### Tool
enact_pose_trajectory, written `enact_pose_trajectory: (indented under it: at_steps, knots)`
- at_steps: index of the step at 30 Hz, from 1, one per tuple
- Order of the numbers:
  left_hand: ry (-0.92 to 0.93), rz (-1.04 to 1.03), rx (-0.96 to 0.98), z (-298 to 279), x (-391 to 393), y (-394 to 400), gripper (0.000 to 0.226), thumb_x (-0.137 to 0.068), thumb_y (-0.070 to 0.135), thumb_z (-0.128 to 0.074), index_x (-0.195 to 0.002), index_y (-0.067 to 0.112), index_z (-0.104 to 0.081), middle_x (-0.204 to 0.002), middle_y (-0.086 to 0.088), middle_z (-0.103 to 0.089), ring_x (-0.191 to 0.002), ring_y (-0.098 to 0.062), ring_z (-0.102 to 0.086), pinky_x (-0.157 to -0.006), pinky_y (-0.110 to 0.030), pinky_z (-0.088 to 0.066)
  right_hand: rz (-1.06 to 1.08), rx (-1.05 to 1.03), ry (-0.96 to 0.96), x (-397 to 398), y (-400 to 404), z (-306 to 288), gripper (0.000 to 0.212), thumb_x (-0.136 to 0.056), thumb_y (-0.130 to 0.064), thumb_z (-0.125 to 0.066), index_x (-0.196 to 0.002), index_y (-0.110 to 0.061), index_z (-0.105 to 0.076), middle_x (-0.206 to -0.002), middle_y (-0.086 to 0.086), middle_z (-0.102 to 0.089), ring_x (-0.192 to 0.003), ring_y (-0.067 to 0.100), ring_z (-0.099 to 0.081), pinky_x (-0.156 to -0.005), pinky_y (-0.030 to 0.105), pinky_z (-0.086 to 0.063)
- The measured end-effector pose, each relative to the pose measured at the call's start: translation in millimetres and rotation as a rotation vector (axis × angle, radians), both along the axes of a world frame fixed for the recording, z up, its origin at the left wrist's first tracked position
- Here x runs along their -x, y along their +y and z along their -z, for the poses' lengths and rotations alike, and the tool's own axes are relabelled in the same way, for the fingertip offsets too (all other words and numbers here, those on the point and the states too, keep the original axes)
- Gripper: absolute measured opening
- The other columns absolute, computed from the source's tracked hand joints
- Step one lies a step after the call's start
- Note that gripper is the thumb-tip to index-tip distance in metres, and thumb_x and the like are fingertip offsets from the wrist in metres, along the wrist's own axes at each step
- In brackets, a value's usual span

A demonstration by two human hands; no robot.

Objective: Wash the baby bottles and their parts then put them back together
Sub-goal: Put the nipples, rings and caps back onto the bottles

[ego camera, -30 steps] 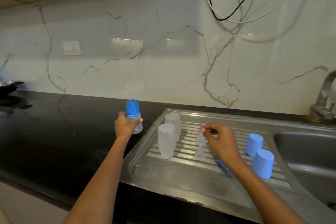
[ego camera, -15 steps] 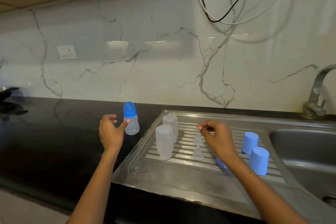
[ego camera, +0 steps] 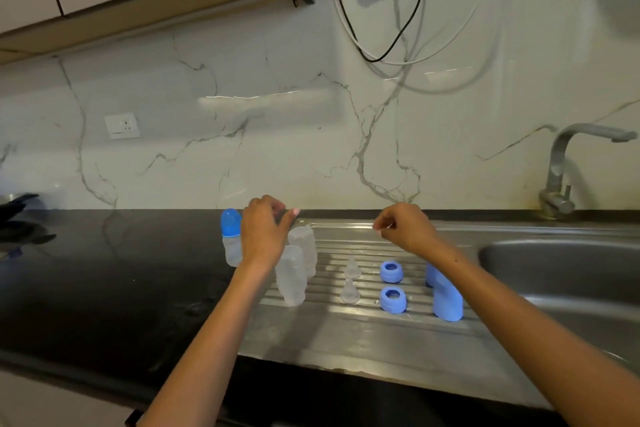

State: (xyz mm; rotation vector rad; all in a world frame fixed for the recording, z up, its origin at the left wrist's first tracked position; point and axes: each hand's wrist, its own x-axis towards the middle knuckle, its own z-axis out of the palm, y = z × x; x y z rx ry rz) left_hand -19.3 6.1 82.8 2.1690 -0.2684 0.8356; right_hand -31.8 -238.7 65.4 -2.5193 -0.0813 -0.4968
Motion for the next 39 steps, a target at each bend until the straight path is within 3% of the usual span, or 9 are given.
enact_pose_trajectory:
  at_steps: [6, 9, 12, 14, 25, 29, 32, 34, 39]
  knots:
    - [0.131, 0.208, -0.185, 0, -13, -57, 0.028, -0.081, 0.025, -0.075, -0.101, 0.007, -0.068, -0.103, -0.006, -0.066, -0.093, -0.015, -0.061, -0.078, -0.023, -0.045, -0.099, 0.343, 0.236, -12, -13, -6, 0.025, -0.082, -0.006, -0.071, -0.107, -0.008, -0.07, -0.11, 0.008, -0.069, -0.103, 0.022, -0.064, -0.092, 0.033, -0.05]
    - [0.329, 0.19, -0.319, 20, -19, -90, 0.034, -0.079, 0.024, -0.077, -0.105, 0.005, -0.066, -0.109, -0.01, -0.066, -0.099, -0.021, -0.06, -0.079, -0.024, -0.041, -0.145, 0.515, 0.367, -21, -6, -3, 0.037, -0.08, -0.012, -0.076, -0.116, -0.011, -0.067, -0.117, 0.01, -0.067, -0.107, 0.025, -0.062, -0.096, 0.036, -0.049]
    - [0.489, 0.125, -0.409, 39, -24, -110, 0.028, -0.079, 0.022, -0.077, -0.092, 0.004, -0.061, -0.112, -0.017, -0.064, -0.105, -0.028, -0.06, -0.082, -0.03, -0.044, -0.18, 0.605, 0.459, -31, 2, 0, 0.051, -0.08, -0.012, -0.077, -0.128, -0.012, -0.06, -0.126, 0.01, -0.062, -0.113, 0.026, -0.059, -0.098, 0.033, -0.047]
    - [0.553, 0.074, -0.435, 50, -28, -115, 0.038, -0.08, 0.022, -0.076, -0.109, 0.003, -0.059, -0.119, -0.015, -0.061, -0.11, -0.026, -0.058, -0.086, -0.028, -0.044, -0.187, 0.67, 0.485, -36, 4, 3, 0.056, -0.08, -0.012, -0.076, -0.133, -0.013, -0.056, -0.129, 0.011, -0.059, -0.117, 0.027, -0.056, -0.099, 0.033, -0.046]
    - [0.579, 0.013, -0.374, 68, -43, -110, 0.027, -0.084, 0.017, -0.071, -0.104, 0.0, -0.065, -0.108, -0.014, -0.067, -0.101, -0.023, -0.063, -0.078, -0.024, -0.045, -0.211, 0.772, 0.486, -44, 4, 17, 0.048, -0.078, -0.01, -0.078, -0.123, -0.008, -0.063, -0.123, 0.012, -0.062, -0.113, 0.028, -0.058, -0.098, 0.036, -0.048]
    - [0.535, 0.074, -0.224, 56, -43, -106, 0.017, -0.083, 0.012, -0.071, -0.093, -0.002, -0.066, -0.099, -0.016, -0.068, -0.093, -0.026, -0.064, -0.073, -0.028, -0.045, -0.2, 0.621, 0.337, -37, -4, 3, 0.046, -0.077, -0.013, -0.078, -0.122, -0.013, -0.065, -0.122, 0.011, -0.062, -0.112, 0.027, -0.057, -0.088, 0.032, -0.047]
    - [0.464, 0.158, -0.002, 40, -39, -104, 0.016, -0.079, 0.009, -0.075, -0.074, 0.005, -0.06, -0.082, -0.019, -0.066, -0.076, -0.026, -0.061, -0.075, -0.039, -0.052, -0.204, 0.379, 0.246, -21, -24, -25, 0.043, -0.077, -0.016, -0.078, -0.118, -0.012, -0.067, -0.118, 0.01, -0.065, -0.107, 0.025, -0.061, -0.092, 0.036, -0.05]
    - [0.434, 0.207, 0.114, 31, -32, -107, 0.018, -0.076, 0.01, -0.078, -0.075, 0.005, -0.061, -0.078, -0.014, -0.065, -0.07, -0.024, -0.059, -0.068, -0.036, -0.052, -0.208, 0.195, 0.201, -5, -44, -42, 0.041, -0.078, -0.015, -0.078, -0.117, -0.009, -0.068, -0.113, 0.011, -0.068, -0.102, 0.024, -0.065, -0.091, 0.034, -0.052]
    - [0.429, 0.357, 0.325, 20, -2, -142, 0.011, -0.078, 0.007, -0.075, -0.086, 0.001, -0.072, -0.077, -0.01, -0.067, -0.067, -0.014, -0.059, -0.056, -0.021, -0.05, -0.15, -0.158, 0.155, 42, -103, -61, 0.037, -0.079, -0.017, -0.078, -0.114, -0.014, -0.069, -0.099, 0.01, -0.072, -0.082, 0.016, -0.068, -0.058, 0.014, -0.052]
